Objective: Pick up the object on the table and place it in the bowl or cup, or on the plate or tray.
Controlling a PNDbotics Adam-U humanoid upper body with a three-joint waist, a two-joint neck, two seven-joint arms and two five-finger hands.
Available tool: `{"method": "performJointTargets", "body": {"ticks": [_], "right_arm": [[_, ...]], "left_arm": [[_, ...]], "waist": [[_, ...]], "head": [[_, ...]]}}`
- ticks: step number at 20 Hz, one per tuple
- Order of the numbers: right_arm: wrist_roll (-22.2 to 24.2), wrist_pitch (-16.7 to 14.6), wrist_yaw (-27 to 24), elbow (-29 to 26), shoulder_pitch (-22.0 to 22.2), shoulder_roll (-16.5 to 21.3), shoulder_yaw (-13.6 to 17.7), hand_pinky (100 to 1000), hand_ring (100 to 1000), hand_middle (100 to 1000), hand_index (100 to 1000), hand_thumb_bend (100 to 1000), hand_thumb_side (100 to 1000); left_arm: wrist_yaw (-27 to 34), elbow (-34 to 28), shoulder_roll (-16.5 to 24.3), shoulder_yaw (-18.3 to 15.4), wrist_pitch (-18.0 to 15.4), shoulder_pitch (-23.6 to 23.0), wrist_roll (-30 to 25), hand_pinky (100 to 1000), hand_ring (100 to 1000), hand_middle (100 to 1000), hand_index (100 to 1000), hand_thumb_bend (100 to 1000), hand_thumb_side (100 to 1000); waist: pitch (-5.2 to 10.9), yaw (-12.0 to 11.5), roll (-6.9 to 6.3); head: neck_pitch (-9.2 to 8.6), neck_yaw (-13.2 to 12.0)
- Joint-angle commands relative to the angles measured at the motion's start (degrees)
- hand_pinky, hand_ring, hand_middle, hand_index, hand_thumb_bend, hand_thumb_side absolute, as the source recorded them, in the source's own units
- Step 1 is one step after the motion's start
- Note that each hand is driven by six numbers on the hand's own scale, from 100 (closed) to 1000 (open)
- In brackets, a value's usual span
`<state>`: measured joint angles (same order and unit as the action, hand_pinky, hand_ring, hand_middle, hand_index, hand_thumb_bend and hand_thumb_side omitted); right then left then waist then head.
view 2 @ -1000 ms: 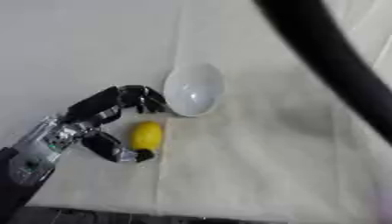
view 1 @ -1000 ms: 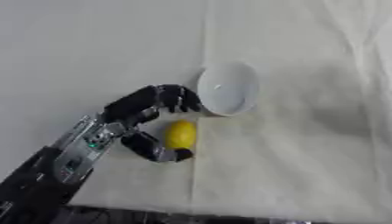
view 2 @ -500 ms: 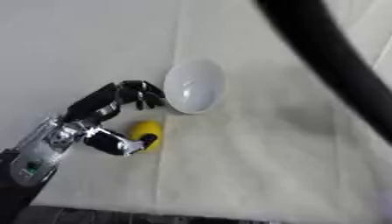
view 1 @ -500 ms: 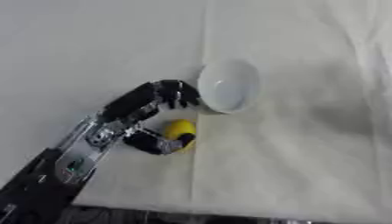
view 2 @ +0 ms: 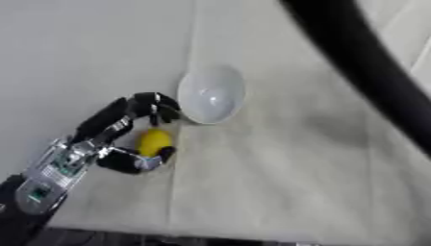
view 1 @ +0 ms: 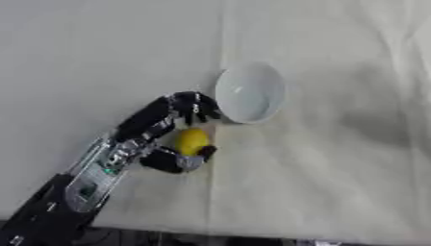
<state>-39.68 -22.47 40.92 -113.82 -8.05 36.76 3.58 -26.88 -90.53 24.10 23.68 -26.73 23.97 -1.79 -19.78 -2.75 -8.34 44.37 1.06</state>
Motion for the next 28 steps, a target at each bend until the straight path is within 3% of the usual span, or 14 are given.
{"method": "performJointTargets", "body": {"ticks": [1, 7, 13, 18, 24, 26, 27, 28], "right_arm": [[-0.04, -0.21, 0.10, -0.77, -0.34, 0.92, 0.47, 220, 553, 709, 716, 100, 926], [-0.10, -0.27, 0.22, -0.77, -0.37, 0.85, 0.55, 219, 553, 709, 716, 100, 926], [-0.24, -0.40, 0.52, -0.77, -0.59, 0.88, 0.58, 216, 552, 709, 716, 100, 925], [-0.51, -0.56, 0.79, -0.77, -0.90, 0.82, 0.65, 215, 552, 709, 716, 100, 924], [-0.72, -0.87, 0.82, -0.77, -1.32, 0.96, 0.53, 216, 552, 709, 716, 100, 924], [-0.76, -0.93, 0.84, -0.77, -1.41, 0.99, 0.53, 216, 552, 709, 715, 100, 923], [-0.80, -0.96, 0.87, -0.77, -1.45, 0.99, 0.54, 216, 552, 709, 715, 100, 922], [-0.88, -0.99, 0.88, -0.77, -1.52, 0.97, 0.56, 215, 552, 709, 715, 100, 922]], "left_arm": [[0.47, -1.00, 0.73, -0.76, -0.10, -0.06, 0.15, 432, 599, 737, 764, 169, 396], [-0.39, -1.91, 0.56, -2.36, 0.00, -0.49, 1.01, 439, 601, 737, 761, 180, 353], [-7.58, -3.89, 0.37, -4.61, -0.77, -1.15, 2.23, 457, 602, 726, 745, 232, 161], [-12.50, -4.47, -0.32, -5.46, -1.74, -1.48, 4.23, 455, 599, 722, 741, 226, 163], [-14.15, -4.15, -0.57, -5.70, -2.04, -1.57, 5.79, 453, 598, 721, 739, 214, 168], [-14.44, -4.21, -0.59, -5.93, -2.01, -1.58, 6.16, 452, 597, 720, 738, 192, 156], [-14.58, -4.25, -0.61, -6.15, -1.88, -1.58, 6.38, 445, 591, 710, 725, 100, 100], [-14.83, -4.35, -0.63, -6.49, -1.56, -1.55, 6.70, 439, 586, 698, 717, 100, 100]], "waist": [[0.75, -0.14, 0.34], [0.27, -0.33, 0.46], [-0.71, -0.70, 0.63], [-1.92, -1.22, 1.23], [-2.44, -1.66, 1.79], [-2.66, -1.79, 1.96], [-2.82, -1.88, 2.08], [-3.00, -1.98, 2.23]], "head": [[-0.25, 0.27], [-0.25, 0.45], [-0.25, 0.54], [-0.25, 0.56], [-0.25, 0.52], [-0.25, 0.53], [-0.25, 0.53], [-0.25, 0.53]]}}
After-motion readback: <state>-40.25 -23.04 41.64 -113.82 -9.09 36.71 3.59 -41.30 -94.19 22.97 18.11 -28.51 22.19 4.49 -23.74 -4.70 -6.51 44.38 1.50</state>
